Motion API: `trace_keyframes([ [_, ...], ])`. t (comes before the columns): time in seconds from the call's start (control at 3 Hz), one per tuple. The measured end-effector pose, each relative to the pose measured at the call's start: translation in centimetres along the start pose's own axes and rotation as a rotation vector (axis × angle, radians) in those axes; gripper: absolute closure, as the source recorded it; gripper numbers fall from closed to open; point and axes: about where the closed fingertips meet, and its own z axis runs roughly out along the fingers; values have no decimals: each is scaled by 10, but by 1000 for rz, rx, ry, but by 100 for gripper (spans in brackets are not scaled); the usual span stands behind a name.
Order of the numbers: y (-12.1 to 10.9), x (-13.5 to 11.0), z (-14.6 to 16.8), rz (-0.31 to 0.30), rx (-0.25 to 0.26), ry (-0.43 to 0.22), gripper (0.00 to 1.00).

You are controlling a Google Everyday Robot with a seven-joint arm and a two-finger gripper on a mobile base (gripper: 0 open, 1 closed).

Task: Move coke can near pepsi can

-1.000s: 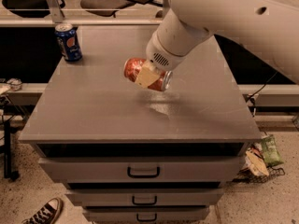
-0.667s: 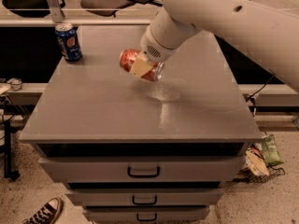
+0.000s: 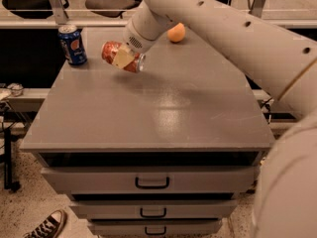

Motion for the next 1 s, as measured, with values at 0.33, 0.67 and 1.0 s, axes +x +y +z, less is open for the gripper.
trace_keyframes([
  [0.33,-5,-27,29,-41,-42,-29,100],
  [0.67,-6,-43,52,-63,-90,-33,84],
  [1.0,-6,-50,69,-70,-124,-29,60],
])
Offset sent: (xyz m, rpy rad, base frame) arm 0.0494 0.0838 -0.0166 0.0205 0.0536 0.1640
